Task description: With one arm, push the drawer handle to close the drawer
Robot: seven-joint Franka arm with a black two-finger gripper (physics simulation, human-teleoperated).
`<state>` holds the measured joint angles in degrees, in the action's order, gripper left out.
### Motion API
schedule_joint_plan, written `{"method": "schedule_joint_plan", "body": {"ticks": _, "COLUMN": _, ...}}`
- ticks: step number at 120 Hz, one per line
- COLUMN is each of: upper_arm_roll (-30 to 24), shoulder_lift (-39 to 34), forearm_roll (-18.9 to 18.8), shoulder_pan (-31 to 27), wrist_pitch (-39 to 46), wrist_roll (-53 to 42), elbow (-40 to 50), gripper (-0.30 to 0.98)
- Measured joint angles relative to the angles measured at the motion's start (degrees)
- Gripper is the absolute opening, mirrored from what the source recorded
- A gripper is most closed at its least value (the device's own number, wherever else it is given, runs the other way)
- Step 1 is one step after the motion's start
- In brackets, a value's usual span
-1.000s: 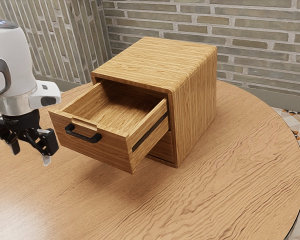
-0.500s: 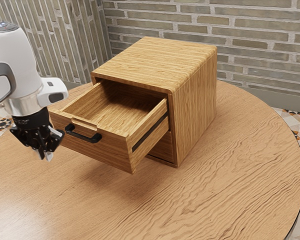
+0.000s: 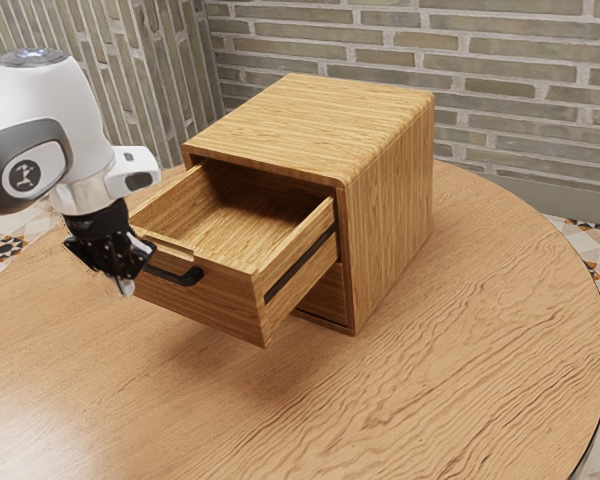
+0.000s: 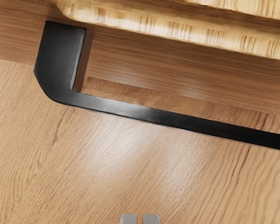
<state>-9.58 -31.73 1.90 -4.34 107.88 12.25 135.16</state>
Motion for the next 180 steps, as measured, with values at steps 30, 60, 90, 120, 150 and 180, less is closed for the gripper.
{"method": "schedule_joint_plan", "body": {"ticks": 30, "upper_arm_roll": -0.1, "shoulder_lift": 5.1, "forearm_roll": -0.1, "shoulder_pan": -0.1, "wrist_pitch": 1.8, "wrist_roll": -3.3, "elbow": -2.3, "gripper": -0.10}}
{"method": "schedule_joint_plan", "body": {"ticks": 60, "upper_arm_roll": -0.4, "shoulder_lift": 9.8, "forearm_roll": -0.5, "shoulder_pan": 0.1, "wrist_pitch": 3.6, "wrist_roll": -5.5, "elbow": -4.9, "gripper": -0.10}}
{"method": "schedule_joint_plan", "body": {"ticks": 90, "upper_arm_roll": -0.9, "shoulder_lift": 12.5, "forearm_roll": -0.8, "shoulder_pan": 0.3, "wrist_pitch": 4.3, "wrist_roll": -7.1, "elbow": -8.2, "gripper": -0.10}}
{"method": "schedule_joint_plan", "body": {"ticks": 120, "upper_arm_roll": -1.4, "shoulder_lift": 17.6, "forearm_roll": -1.6, "shoulder_pan": 0.2, "wrist_pitch": 4.5, "wrist_roll": -8.0, "elbow": -12.5, "gripper": -0.10}}
{"method": "schedule_joint_plan", "body": {"ticks": 150, "upper_arm_roll": -1.5, "shoulder_lift": 21.7, "forearm_roll": -2.4, "shoulder_pan": 0.7, "wrist_pitch": 4.7, "wrist_roll": -8.6, "elbow": -16.5, "gripper": -0.10}}
{"method": "schedule_joint_plan", "body": {"ticks": 180, "upper_arm_roll": -1.5, "shoulder_lift": 25.2, "forearm_roll": -3.7, "shoulder_pan": 0.2, "wrist_pitch": 4.4, "wrist_roll": -8.9, "elbow": -20.9, "gripper": -0.10}}
